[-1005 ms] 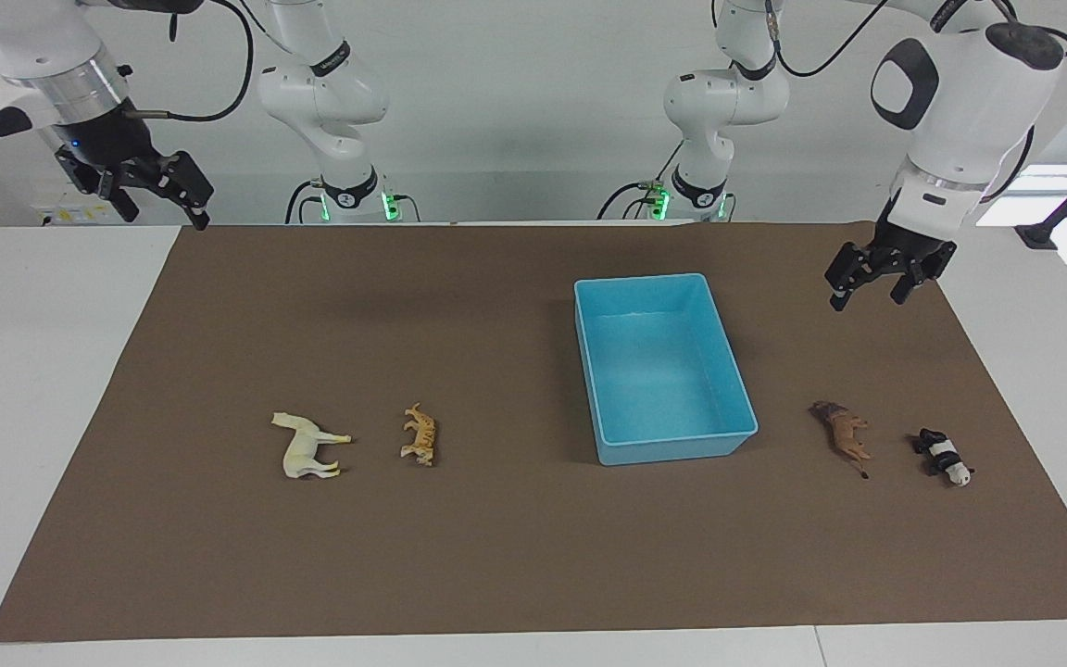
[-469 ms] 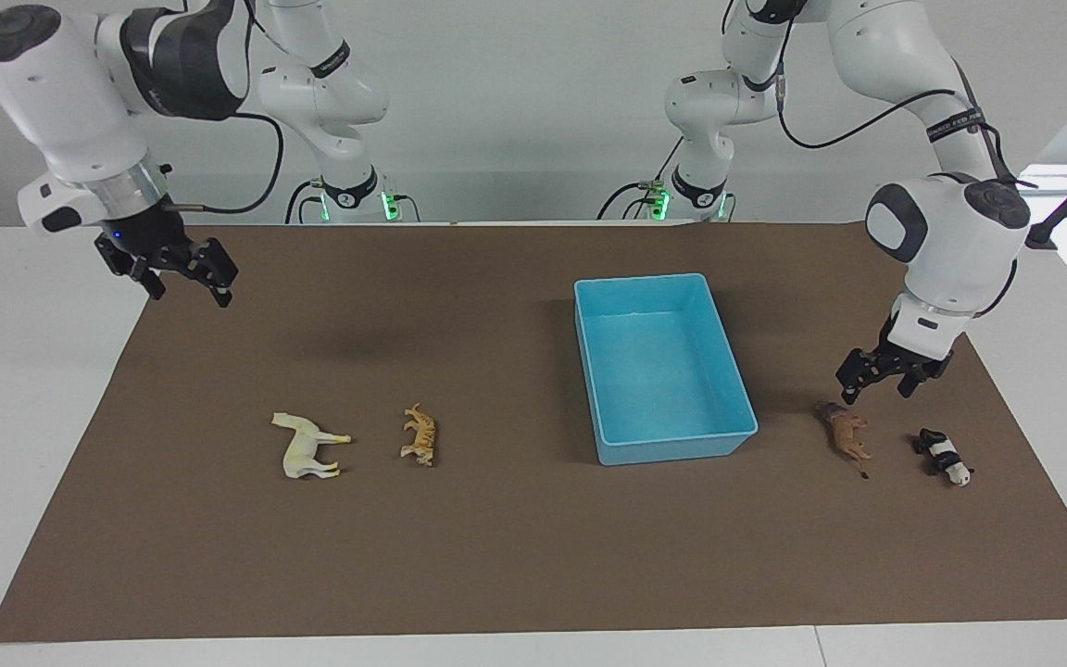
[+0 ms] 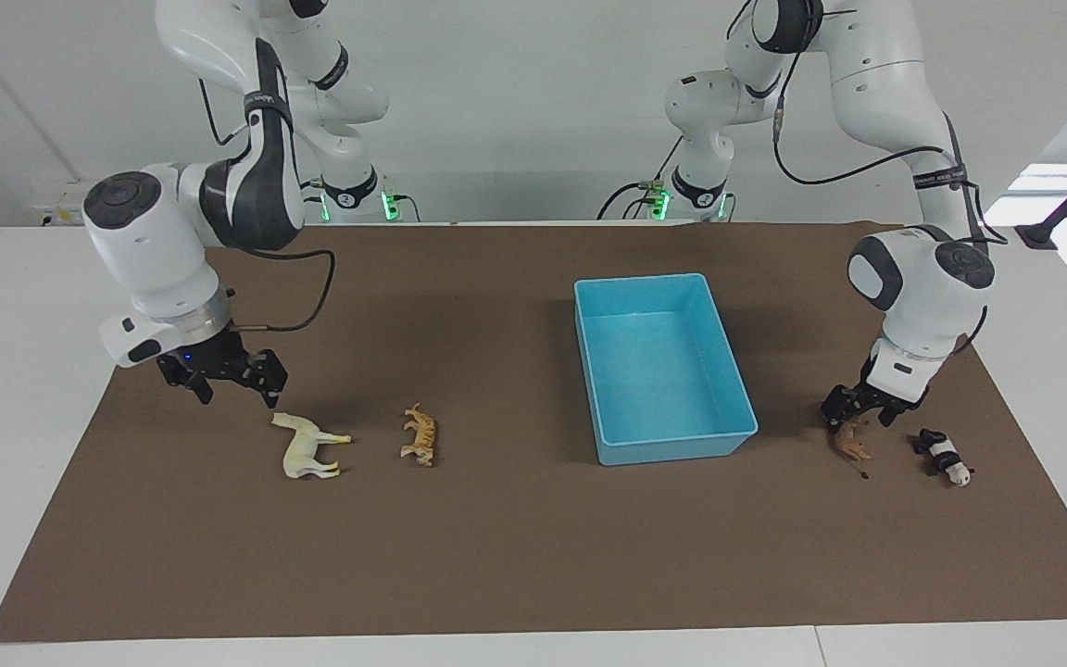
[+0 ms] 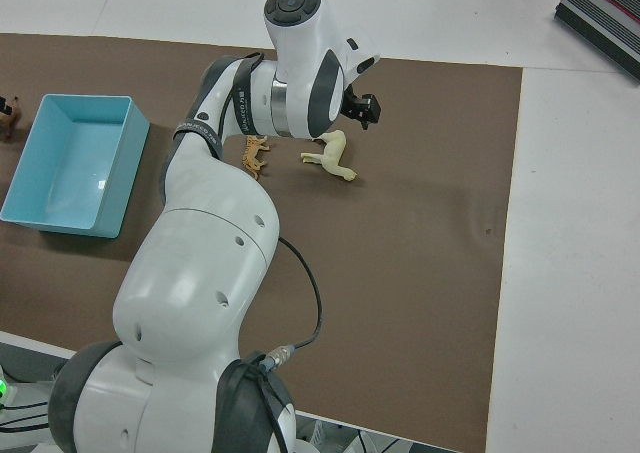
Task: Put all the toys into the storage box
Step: 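Reach the left gripper to the brown horse while the right gripper reaches the cream horse, then grasp the brown horse with the left gripper while the right gripper grasps the cream horse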
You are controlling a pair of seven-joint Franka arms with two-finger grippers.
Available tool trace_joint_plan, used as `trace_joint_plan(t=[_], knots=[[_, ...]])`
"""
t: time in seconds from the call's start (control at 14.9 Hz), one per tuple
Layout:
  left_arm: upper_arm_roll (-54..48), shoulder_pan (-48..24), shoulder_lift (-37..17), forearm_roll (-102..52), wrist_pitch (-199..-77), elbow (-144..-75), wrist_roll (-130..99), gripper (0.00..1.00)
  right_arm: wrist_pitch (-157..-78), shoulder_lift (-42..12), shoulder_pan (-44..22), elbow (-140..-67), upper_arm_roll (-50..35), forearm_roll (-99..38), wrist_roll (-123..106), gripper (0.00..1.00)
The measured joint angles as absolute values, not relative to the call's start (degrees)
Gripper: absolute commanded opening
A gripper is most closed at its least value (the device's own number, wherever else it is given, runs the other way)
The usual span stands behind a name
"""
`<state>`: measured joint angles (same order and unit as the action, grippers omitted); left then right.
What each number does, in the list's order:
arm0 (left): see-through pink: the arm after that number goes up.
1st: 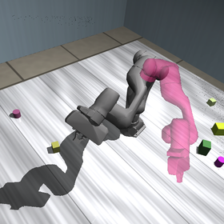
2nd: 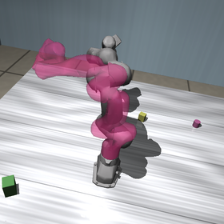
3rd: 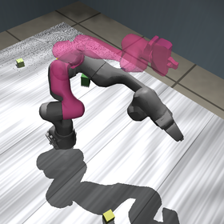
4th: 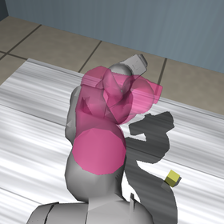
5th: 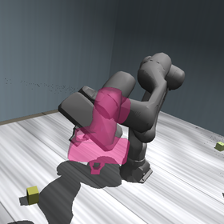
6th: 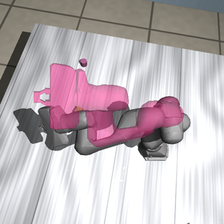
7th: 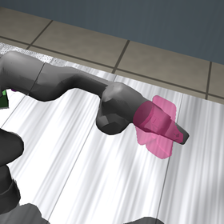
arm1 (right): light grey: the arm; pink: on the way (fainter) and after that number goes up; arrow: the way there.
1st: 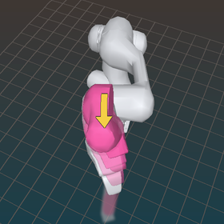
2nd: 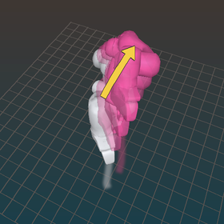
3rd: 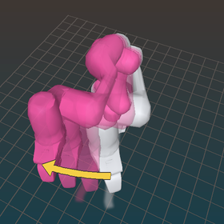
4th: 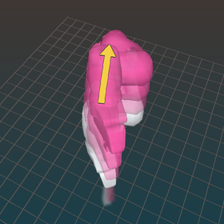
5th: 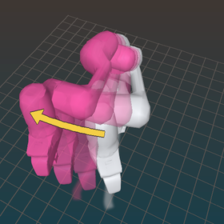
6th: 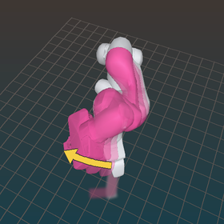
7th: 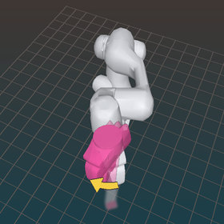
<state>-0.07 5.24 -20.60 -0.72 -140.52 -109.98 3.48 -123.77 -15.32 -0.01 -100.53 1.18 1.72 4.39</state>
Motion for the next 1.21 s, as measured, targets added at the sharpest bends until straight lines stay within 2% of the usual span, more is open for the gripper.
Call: trace_joint_plan(t=[0.34, 0.4, 0.54, 0.67, 0.8, 0.87, 1.21], knots=[[-0.1, 5.6, -20.6, -0.7, -142.7, -112.7, 3.5, 1.00, -126.8, -21.4, -1.4, -97.2, 1.2, 1.9, 4.2, 1.00], [-0.1, 5.6, -20.6, -0.7, -142.8, -113.0, 3.5, 0.92, -127.8, -22.7, -1.7, -96.8, 1.2, 1.9, 4.2, 1.00], [-0.1, 5.6, -20.6, -0.7, -142.9, -113.2, 3.4, 0.62, -128.6, -24.6, -2.3, -96.3, 1.2, 1.9, 4.2, 1.00], [-0.1, 5.6, -20.6, -0.7, -142.9, -113.2, 3.4, 0.47, -128.7, -25.5, -2.6, -96.3, 1.2, 1.9, 4.2, 1.00], [-0.1, 5.6, -20.5, -0.7, -143.0, -113.2, 3.4, 0.36, -128.6, -26.2, -2.6, -96.4, 1.2, 1.9, 3.4, 1.00], [-0.1, 5.6, -20.4, -0.7, -143.0, -113.1, 3.4, 0.33, -128.6, -26.5, -2.6, -96.5, 1.2, 1.9, 2.4, 1.00], [-0.3, 5.5, -20.4, -0.7, -142.0, -111.8, 2.1, 0.33, -128.6, -27.2, -2.7, -98.5, 1.1, 1.9, -0.1, 1.00]])
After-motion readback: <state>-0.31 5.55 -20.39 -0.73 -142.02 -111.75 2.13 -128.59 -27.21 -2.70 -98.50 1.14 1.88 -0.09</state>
